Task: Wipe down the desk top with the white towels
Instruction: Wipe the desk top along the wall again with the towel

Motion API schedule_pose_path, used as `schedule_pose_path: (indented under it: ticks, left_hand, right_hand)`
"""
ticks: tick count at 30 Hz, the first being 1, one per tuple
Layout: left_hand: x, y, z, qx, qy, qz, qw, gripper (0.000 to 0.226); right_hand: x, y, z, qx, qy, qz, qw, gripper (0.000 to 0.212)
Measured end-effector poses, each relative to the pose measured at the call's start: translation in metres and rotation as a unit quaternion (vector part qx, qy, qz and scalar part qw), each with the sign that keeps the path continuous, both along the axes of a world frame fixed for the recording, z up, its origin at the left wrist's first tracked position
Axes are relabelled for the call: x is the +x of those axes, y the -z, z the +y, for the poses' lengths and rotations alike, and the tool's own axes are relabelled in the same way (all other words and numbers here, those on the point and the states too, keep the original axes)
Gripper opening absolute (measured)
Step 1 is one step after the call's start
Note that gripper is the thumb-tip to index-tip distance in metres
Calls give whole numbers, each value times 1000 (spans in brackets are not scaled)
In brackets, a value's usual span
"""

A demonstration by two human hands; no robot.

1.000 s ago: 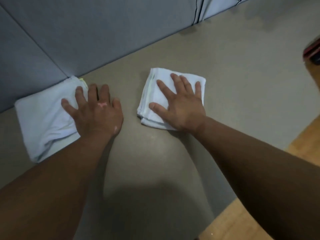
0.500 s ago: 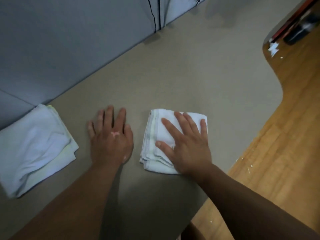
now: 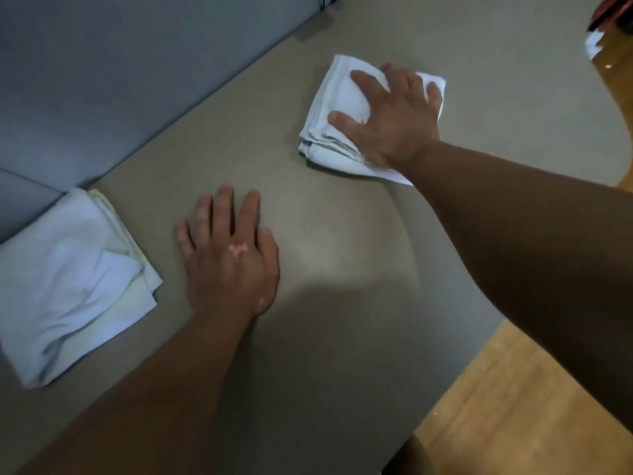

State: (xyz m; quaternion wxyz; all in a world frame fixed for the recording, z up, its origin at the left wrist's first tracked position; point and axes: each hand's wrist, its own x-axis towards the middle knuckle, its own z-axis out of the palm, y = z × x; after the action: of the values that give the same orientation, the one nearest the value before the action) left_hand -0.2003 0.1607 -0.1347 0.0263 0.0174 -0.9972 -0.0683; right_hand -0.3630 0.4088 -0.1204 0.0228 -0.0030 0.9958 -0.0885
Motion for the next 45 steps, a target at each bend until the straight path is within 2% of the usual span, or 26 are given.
schedule_pose_path:
  ticks: [4,7,15,20,25,32,41,45]
  left_hand:
    - [2,2,1,8,-9,5,1000,58]
    - [1,1,-1,2,-2,6,1000,57]
    - [-5,-5,-7,24,0,-85,996,64]
    - [-1,-14,20,26,-45,-99,994,56]
    - [4,-14,74,34,31,-76,996,57]
    - [-24,-2,93,24,34,-77,996,62]
    - [-25,-2,95,-7,39,-52,998,68]
    - [-26,-2,96,-11,38,-65,997,71]
  right_hand:
    - [29,2,-9,-17,-4,8,1000,78]
    - [83,2,-23,-26,-18,18,999,77]
    - [276,1,-46,-55,-2,49,997,61]
    - [329,9,-21,-61,-1,102,993,53]
    - [309,17,29,-56,81,118,988,51]
    - [221,17,116,-63,199,80,975,55]
    - [129,6,211,-35,209,36,977,54]
    - [113,2,223,-16,218,6,976,56]
